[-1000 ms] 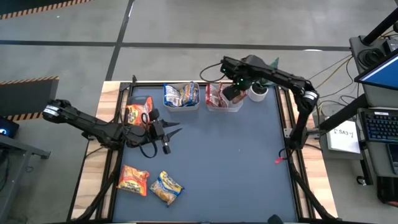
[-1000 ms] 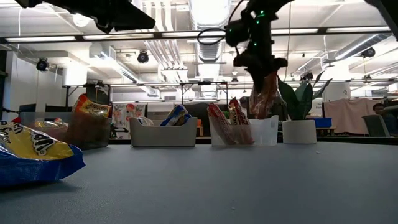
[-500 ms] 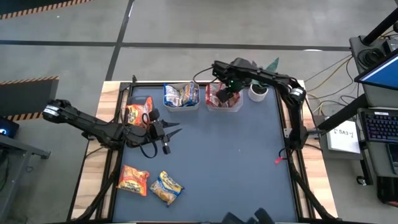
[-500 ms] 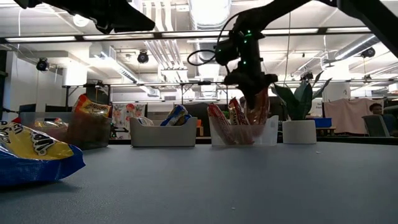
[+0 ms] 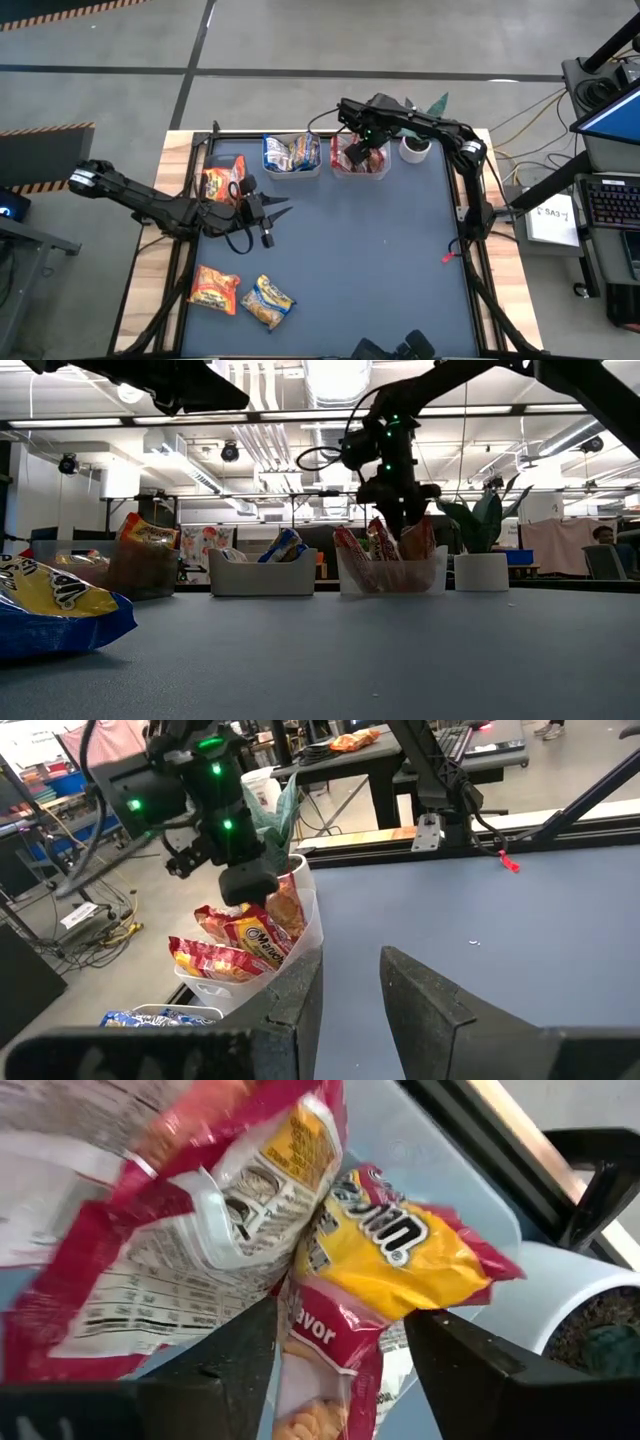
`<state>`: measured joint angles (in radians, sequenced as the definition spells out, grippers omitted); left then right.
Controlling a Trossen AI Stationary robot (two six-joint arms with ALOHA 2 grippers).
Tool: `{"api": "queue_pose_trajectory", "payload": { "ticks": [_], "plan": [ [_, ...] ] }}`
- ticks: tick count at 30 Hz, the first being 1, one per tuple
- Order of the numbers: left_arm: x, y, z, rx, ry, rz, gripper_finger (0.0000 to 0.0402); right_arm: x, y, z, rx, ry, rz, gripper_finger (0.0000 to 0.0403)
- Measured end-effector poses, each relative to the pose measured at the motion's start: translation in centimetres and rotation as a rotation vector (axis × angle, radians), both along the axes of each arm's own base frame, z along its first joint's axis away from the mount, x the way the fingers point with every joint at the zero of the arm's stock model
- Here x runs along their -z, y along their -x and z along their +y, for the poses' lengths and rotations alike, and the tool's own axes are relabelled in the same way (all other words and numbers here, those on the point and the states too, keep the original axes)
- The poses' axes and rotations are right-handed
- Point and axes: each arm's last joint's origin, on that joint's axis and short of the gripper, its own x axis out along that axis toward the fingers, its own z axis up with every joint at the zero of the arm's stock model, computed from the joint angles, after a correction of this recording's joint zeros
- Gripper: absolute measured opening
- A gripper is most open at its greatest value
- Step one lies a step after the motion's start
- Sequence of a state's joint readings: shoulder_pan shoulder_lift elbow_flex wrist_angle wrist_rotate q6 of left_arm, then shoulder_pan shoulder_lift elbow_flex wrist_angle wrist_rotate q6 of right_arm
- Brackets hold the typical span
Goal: Sort Maruchan noodles
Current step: Put the red noodle pack into the transparent bin, then put the blue noodle pack into the gray bin
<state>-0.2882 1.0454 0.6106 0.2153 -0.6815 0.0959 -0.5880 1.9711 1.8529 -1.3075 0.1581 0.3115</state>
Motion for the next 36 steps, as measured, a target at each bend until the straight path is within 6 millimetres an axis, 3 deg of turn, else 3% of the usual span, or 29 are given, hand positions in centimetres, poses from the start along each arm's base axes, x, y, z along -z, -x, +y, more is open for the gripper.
{"api": "queue_pose_trajectory", "payload": {
  "ticks": [10,14,20,25,32,36],
  "plan": [
    [0.0,0.0,0.0,-0.001,0.008,-0.001,0.0087,-4.2,-0.6,0.0,-0.033,0.066,-0.09,0.0249],
    [0.2,0.0,0.0,-0.004,0.023,0.011,0.0087,-6.3,-0.5,1.4,-0.082,0.106,-0.132,0.025],
    [0.8,0.2,-0.1,0.024,0.129,0.033,0.0087,-8.8,-0.5,5.9,-0.221,0.155,-0.181,0.024],
    [1.5,0.0,-1.1,0.215,0.32,0.061,0.0087,-9.9,-0.9,10.8,-0.379,0.2,-0.288,0.0235],
    [1.8,-0.4,-4.1,0.425,0.588,0.128,0.0087,-9.2,-0.1,17.6,-0.583,0.253,-0.472,0.0233],
    [1.9,-0.9,-6.6,0.471,0.657,0.179,0.0087,-7.7,0.9,20.1,-0.67,0.298,-0.608,0.0233]
  ]
}}
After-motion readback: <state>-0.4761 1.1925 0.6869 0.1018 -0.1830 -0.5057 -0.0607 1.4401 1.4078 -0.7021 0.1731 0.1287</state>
